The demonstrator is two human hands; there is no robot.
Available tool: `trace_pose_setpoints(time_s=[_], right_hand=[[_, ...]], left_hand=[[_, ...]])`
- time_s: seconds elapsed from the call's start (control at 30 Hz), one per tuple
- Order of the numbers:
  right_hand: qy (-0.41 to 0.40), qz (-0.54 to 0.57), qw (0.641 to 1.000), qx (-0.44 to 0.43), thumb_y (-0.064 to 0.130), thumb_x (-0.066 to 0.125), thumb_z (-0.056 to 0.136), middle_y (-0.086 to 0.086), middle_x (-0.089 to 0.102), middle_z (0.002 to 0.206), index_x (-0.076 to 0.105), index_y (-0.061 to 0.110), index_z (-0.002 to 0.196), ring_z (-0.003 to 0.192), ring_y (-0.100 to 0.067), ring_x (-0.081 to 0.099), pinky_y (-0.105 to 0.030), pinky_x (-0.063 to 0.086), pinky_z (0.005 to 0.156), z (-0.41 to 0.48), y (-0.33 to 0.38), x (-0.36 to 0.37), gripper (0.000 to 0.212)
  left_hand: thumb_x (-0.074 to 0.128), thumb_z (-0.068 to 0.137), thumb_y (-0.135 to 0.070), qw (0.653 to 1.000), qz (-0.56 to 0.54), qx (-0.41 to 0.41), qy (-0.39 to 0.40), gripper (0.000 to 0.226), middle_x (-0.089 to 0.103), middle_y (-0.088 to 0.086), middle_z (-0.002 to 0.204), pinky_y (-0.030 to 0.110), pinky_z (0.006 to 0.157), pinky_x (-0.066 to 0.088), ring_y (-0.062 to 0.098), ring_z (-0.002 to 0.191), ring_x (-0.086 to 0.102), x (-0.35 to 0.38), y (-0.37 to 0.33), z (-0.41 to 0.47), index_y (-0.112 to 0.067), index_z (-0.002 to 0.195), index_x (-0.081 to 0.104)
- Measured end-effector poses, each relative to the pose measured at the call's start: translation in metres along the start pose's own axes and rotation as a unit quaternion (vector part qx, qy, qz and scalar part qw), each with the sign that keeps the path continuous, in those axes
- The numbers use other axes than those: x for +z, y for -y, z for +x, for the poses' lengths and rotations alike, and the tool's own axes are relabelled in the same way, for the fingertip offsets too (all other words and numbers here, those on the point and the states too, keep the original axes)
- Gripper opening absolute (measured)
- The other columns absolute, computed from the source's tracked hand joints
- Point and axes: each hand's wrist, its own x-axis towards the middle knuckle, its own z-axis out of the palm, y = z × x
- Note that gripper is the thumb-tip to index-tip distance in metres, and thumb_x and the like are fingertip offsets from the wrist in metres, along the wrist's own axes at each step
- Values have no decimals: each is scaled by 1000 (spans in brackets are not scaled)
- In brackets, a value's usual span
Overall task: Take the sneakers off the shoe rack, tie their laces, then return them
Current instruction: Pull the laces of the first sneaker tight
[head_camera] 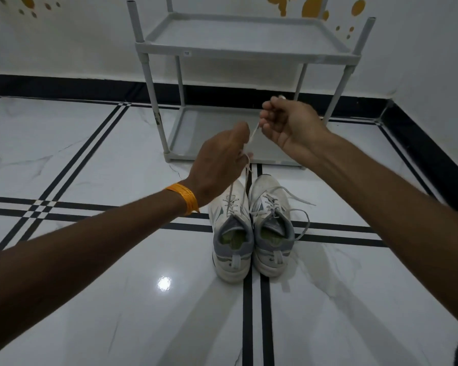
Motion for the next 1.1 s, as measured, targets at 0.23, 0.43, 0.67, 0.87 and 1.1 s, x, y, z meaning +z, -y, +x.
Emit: trace_pose_setpoints(time_s=[0.23,0.43,0.67,0.87,1.1], right_hand=[[21,-18,990,142,8,51,97,-18,64,89,55,-2,101,78,-24,68,-27,62,70,9,-39,-16,12],[17,-215,976,8,22,58,95,-15,63,100,54,1,114,85,-26,71,-31,61,67,-12,-45,-13,29],[18,-336,936,-105,15,81,75,-11,65,105,63,12,97,88,-23,70,-29,60,63,-24,-54,-14,30],[39,-473,868,-148,40,73,82,-4,70,77,74,9,80,68,-13,60,-28,42,61,-27,-65,-7,31],[-22,-375,921,-102,20,55,92,-2,51,63,54,11,61,64,-16,49,-32,44,69,-17,-42,-33,32]], left_hand=[[63,86,-19,993,-28,-69,97,18,69,6,66,25,57,40,15,54,56,-3,10,1,-7,77,72],[66,83,-22,905,-253,-289,182,24,69,8,64,16,47,45,10,52,58,-15,11,17,0,75,74],[59,88,-16,827,-366,-382,192,19,60,3,64,21,54,42,12,58,50,-16,11,15,-5,73,66],[58,90,-18,830,-382,-369,173,22,61,4,68,19,54,44,9,58,52,-15,11,14,0,83,69],[63,91,-29,971,-87,-196,102,24,61,0,73,18,60,39,6,62,51,-19,42,-1,-6,86,69]])
